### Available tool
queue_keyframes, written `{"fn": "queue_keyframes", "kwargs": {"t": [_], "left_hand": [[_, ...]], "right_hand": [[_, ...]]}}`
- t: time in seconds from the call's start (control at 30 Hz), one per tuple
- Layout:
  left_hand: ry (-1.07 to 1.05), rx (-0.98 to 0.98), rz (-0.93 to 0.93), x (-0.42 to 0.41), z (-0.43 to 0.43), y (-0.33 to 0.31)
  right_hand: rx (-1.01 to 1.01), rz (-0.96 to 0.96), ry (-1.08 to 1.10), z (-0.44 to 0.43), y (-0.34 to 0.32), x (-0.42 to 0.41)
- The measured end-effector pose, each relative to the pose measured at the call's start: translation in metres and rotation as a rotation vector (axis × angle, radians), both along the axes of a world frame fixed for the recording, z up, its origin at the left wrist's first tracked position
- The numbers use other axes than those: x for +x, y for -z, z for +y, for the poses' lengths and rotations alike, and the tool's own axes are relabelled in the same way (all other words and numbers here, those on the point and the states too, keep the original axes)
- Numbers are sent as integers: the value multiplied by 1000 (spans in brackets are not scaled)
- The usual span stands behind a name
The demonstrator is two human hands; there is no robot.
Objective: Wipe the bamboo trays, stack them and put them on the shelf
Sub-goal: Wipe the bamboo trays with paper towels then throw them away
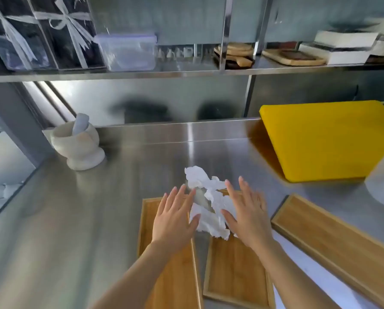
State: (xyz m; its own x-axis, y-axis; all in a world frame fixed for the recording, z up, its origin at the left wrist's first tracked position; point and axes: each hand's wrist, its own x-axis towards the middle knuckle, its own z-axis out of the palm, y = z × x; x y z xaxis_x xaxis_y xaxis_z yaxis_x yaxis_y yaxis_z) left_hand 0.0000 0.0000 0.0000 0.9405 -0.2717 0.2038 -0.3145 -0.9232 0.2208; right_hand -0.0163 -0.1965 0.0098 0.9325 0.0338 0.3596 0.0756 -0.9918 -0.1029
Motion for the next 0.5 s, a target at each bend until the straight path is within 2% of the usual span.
{"fn": "queue_keyframes", "kwargs": {"t": [0.1,0.33,0.5], "left_hand": [[96,86,93,-7,-9,24],[165,82,202,-20,-17,43],[131,94,208,-19,-20,43]], "right_hand": [[34,50,7,-3,16,-11],[112,282,-16,-15,59,-26],[128,258,-36,-18,58,-24]]}}
